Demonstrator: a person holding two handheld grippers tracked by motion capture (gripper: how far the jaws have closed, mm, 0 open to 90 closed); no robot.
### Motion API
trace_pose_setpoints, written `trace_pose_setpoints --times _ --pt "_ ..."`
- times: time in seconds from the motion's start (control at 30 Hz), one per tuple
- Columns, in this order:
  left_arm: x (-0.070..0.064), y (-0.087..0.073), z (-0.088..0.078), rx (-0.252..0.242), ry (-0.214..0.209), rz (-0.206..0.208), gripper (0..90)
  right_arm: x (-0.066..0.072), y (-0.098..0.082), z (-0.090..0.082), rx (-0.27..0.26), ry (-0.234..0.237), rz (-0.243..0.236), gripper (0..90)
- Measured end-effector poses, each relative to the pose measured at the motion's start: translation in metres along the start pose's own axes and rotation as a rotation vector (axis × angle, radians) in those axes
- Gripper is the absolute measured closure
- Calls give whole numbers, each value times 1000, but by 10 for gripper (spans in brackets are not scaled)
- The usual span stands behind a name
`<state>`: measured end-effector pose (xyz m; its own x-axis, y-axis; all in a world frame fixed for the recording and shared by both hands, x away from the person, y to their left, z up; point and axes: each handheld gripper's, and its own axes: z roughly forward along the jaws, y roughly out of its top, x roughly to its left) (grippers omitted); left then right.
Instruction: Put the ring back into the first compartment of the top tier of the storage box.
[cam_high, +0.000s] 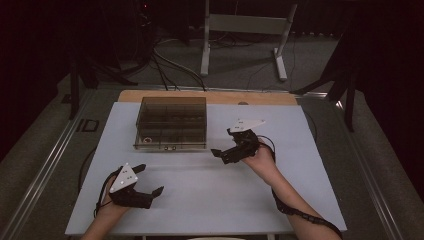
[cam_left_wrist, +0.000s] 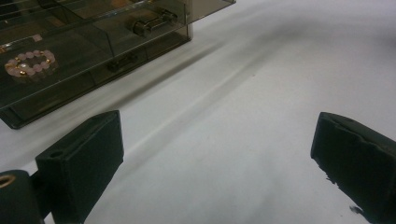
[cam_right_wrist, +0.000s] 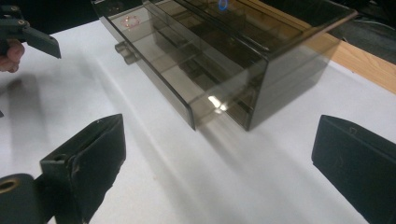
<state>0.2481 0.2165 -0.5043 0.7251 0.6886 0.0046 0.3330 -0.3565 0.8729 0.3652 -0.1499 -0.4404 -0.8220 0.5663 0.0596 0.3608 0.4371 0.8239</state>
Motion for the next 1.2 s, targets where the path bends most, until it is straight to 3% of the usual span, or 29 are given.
trace_pose_setpoints --times 0.23,0.87,1.2 --pt "0 0 0 -2 0 1 42 -5 -22 -8 -6 1 30 30" --pt "-1 0 1 -2 -7 2 42 -7 -75 -33 -3 -17 51 30" --pt "0 0 0 -4 -7 3 42 -10 -96 -54 -17 -63 92 30"
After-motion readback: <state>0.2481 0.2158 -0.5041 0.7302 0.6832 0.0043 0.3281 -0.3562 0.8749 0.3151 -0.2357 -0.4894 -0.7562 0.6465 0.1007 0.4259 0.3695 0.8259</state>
